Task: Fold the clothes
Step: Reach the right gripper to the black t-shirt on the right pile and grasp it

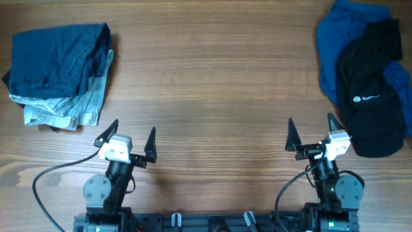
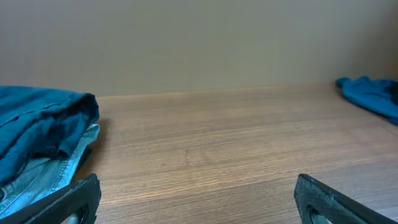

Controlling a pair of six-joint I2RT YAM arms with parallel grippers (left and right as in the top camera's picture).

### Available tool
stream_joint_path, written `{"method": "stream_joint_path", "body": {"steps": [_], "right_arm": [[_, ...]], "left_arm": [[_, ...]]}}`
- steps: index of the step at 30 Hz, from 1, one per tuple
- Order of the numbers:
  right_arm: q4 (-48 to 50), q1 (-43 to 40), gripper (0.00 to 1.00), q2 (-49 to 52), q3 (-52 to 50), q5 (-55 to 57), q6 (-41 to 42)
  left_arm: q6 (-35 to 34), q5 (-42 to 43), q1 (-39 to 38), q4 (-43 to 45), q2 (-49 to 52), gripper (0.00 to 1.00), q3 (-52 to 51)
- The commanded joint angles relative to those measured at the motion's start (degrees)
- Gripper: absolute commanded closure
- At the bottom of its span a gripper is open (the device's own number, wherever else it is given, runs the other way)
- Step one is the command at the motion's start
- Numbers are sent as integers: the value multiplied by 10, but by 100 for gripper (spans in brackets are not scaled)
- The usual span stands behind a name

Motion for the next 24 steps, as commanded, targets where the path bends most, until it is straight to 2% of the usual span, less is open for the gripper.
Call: {"method": "stream_joint_path", "body": {"steps": [1,4,6,8,11,13,16,20,22,24], "right_arm": [[38,2,0,-5,7,-23,9],[34,2,0,6,62,-23,13],[34,2,0,41,125,-17,10],[34,2,0,97,192,-14,4],[26,2,0,216,297,-17,3],[-6,2,0,309,381,-17,0],[-116,2,0,454,533,-17,-32],[-315,-12,0,662,751,-17,-68],[-359,-21,0,730,797,-44,-66],[-364,-28,0,780,802,-90,-67]], "left_arm": [[-17,44,-3,9,-1,0,-3],[-34,52,-3,15,2,0,24],[-42,55,-3,14,30,0,78],[-42,69,-3,1,90,0,140],[-42,108,-3,-21,239,0,265],[-42,128,-3,-74,364,0,384],[-42,132,-9,-228,552,0,595],[-42,132,-35,-438,787,0,866],[-42,132,-48,-477,849,0,917],[-42,134,-64,-478,895,0,926]]}}
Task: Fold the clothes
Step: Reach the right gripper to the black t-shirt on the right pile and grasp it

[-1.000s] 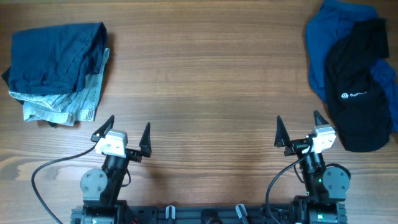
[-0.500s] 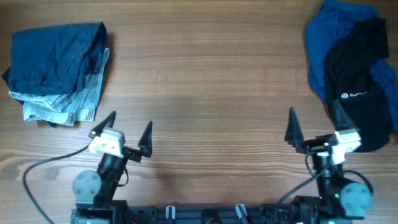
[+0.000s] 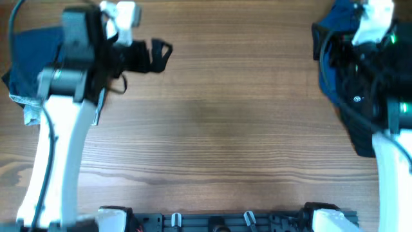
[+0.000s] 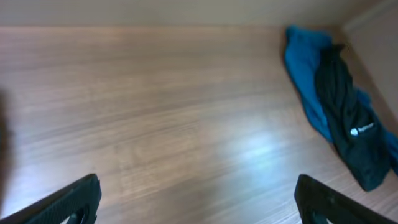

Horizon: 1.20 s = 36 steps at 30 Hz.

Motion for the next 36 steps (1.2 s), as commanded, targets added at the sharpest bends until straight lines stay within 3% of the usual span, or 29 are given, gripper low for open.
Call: {"method": "stream_joint_path", "body": {"steps": [1,7,11,13,19,23,28,32,36], "right_arm": [[-12,-10,0,74,22,-65,-12],[-25,-12,0,183,21,-63,25],[-50,-59,0,209,21,40,182],[-52,-92,0,209,21,41,213],[-81,-119,0,209,21,49,199],[-153,-154,0,209,21,123,289],[-188,-219,0,209,21,121,290],[-204,-227,0,209,21,134,287],[-216,-240,0,209,21,147,287]], "left_arm": [[-1,11,-26,-13,72,0,29],[-2,63,-27,31,136,0,29],[-19,63,-27,78,166,0,29],[-60,63,-28,72,184,0,26],[-64,60,-64,75,235,0,26],[-152,-70,-116,80,243,0,26],[-158,-75,-149,86,243,0,26],[-233,-77,-152,75,243,0,26],[-243,-78,-152,58,243,0,26]]}}
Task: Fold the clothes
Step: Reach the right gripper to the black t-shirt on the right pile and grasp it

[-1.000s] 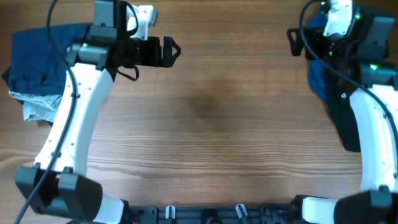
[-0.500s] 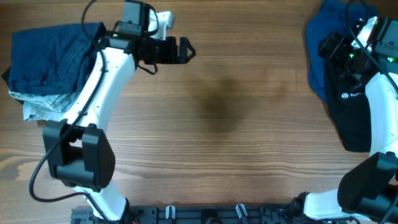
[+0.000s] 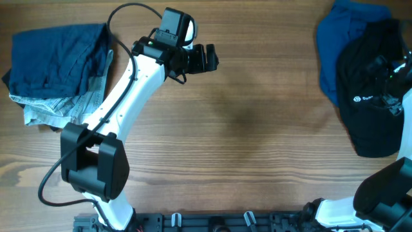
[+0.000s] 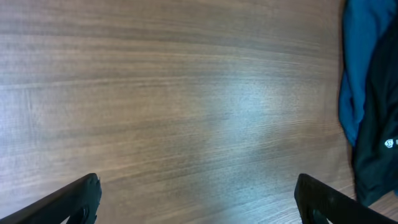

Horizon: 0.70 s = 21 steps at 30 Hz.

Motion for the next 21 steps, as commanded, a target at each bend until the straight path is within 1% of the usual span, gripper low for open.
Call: {"method": "stream_joint_path", "body": {"steps": [1,6,11,15,18,21], "right_arm": [[-12,-18,0,3,10,21,7],[-22,-69,0,3,10,19,4],[-24,-82,0,3,10,19,4],[-32,-82,1,3,6,21,10],[-13,-82,6,5,-2,32,14],[52,-82,17,5,-48,24,14]], "left_arm": [[-24,-13,-3,-9,5,0,7],[-24,-84,-17,-13,5,0,7],[-27,-104,-17,-13,5,0,7],[-52,-115,-17,-14,5,0,7],[-52,-117,-17,-14,5,0,7],[-52,-117,-17,-14,5,0,7]]}}
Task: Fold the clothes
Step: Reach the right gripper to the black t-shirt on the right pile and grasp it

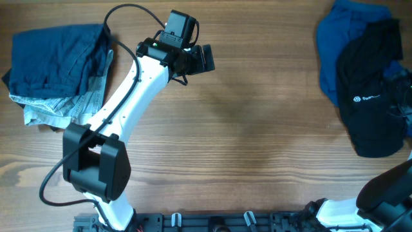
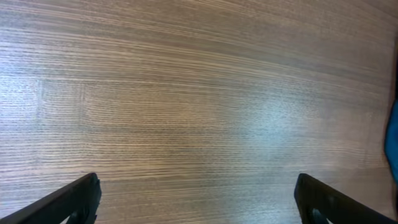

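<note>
Two heaps of clothes lie on the wooden table (image 1: 244, 129). At the far left, a dark blue garment (image 1: 55, 55) rests on light denim (image 1: 64, 109). At the far right, a black garment with a white logo (image 1: 370, 109) lies over a bright blue one (image 1: 331, 45). My left gripper (image 1: 203, 59) hangs open over bare wood at the far middle, pointing right. In the left wrist view its fingertips (image 2: 74, 199) stand wide apart with nothing between them. My right arm (image 1: 386, 193) rises at the right edge. Its gripper is lost against the black garment.
A sliver of the blue garment (image 2: 393, 143) shows at the right edge of the left wrist view. The left arm's cable (image 1: 125, 13) loops over the far side. The arm bases stand along the table's front edge.
My left gripper has shifted slightly left, and the right-hand clothes have almost left its wrist view. The right gripper, then plain over the black garment, now lies nearer the right edge and is hard to make out.
Both grippers first stood open near the front edge by their bases. Then the left was up near the left heap and the right over the blue and black heap. Later the left stretched out open over the far middle, where it remains, and the right stayed at the right heap.
</note>
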Controlling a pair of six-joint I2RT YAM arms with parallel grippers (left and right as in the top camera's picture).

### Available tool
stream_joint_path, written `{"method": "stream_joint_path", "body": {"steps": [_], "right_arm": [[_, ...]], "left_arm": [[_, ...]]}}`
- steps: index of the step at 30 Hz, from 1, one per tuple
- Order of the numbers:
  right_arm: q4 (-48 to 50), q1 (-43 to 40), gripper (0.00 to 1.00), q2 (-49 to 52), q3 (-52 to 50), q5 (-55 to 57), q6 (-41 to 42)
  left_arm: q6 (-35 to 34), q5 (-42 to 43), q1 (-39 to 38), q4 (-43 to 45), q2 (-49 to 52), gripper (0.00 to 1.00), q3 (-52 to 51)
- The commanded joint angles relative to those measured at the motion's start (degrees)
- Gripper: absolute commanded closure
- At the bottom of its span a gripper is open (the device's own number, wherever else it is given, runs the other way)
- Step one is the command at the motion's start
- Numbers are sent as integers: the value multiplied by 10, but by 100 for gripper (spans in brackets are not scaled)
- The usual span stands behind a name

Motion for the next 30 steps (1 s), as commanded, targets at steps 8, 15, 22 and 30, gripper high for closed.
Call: {"method": "stream_joint_path", "body": {"steps": [8,15,22,30], "right_arm": [[295,1,25,5,-208,-68,-17],[410,3,43,6,-280,-90,-10],[418,12,95,6,-280,-89,2],[382,12,40,9,-280,-43,15]], "left_arm": [[-9,-10,-2,0,5,0,7],[-9,-10,-2,-1,5,0,7],[-9,-12,-2,-8,5,0,7],[-9,-21,-2,-16,5,0,7]]}}
